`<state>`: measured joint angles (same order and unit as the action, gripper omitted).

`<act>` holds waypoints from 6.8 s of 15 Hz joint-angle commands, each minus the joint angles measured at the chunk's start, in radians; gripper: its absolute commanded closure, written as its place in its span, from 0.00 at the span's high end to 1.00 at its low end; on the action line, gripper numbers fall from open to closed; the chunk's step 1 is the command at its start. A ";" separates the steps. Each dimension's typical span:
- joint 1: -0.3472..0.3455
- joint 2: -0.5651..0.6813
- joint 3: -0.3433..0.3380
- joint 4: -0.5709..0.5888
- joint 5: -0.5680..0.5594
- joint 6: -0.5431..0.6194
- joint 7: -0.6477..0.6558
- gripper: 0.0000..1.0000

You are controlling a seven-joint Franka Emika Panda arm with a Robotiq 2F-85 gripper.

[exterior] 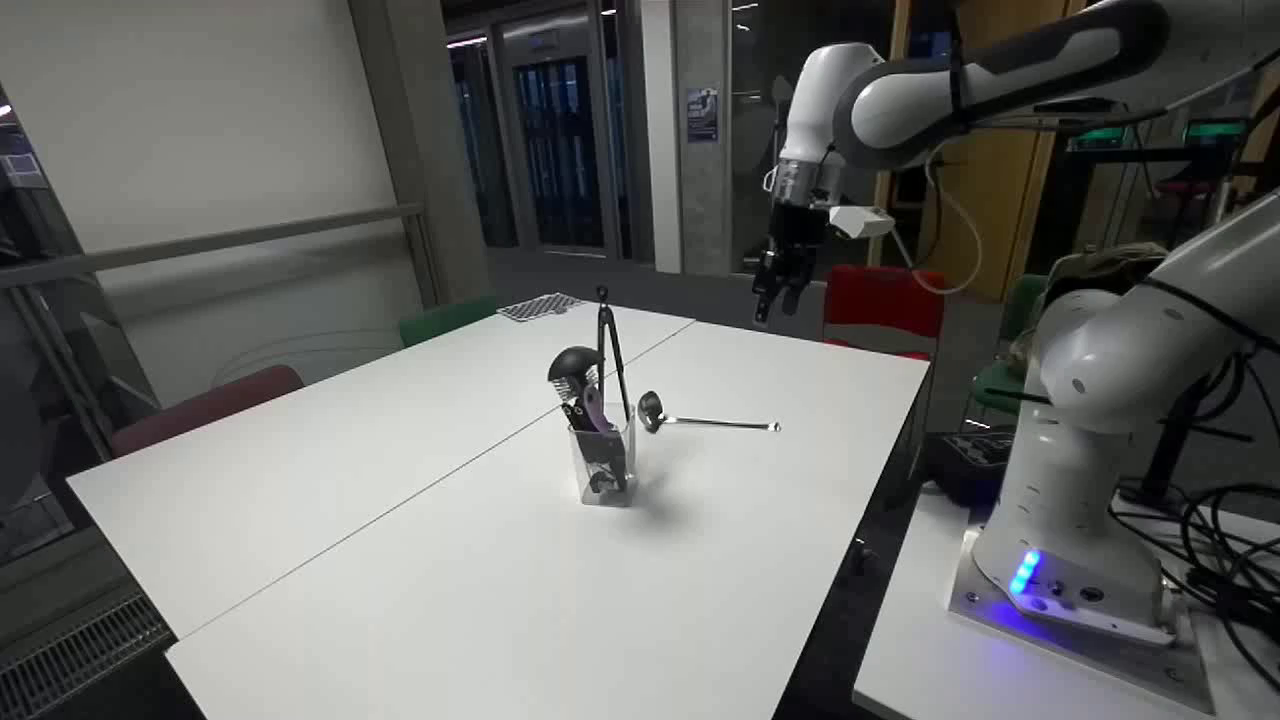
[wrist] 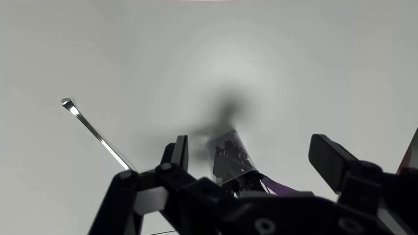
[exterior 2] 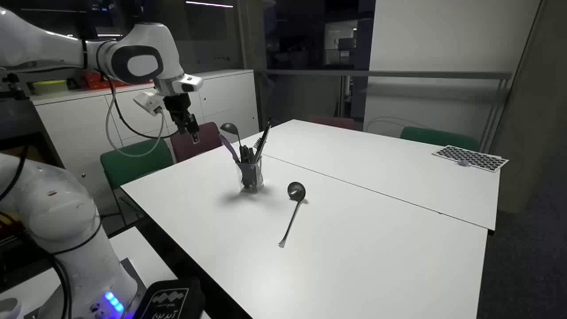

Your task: Pick up the mental object from the table and put it in the cup

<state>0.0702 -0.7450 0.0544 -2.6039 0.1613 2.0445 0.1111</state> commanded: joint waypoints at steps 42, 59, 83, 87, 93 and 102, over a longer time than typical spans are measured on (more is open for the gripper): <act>-0.200 0.952 -0.254 0.567 0.806 0.228 -0.104 1.00; -0.274 1.188 -0.207 0.772 0.829 0.118 -0.101 1.00; -0.305 1.799 -0.174 1.685 0.385 -0.306 0.745 1.00; -0.300 1.856 -0.130 1.793 0.324 -0.355 0.816 1.00; -0.288 1.940 -0.080 1.887 0.274 -0.424 0.849 1.00; -0.265 1.934 -0.096 1.810 0.285 -0.387 0.806 1.00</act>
<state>-0.1941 1.2090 -0.0340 -0.7726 0.4568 1.6634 0.9281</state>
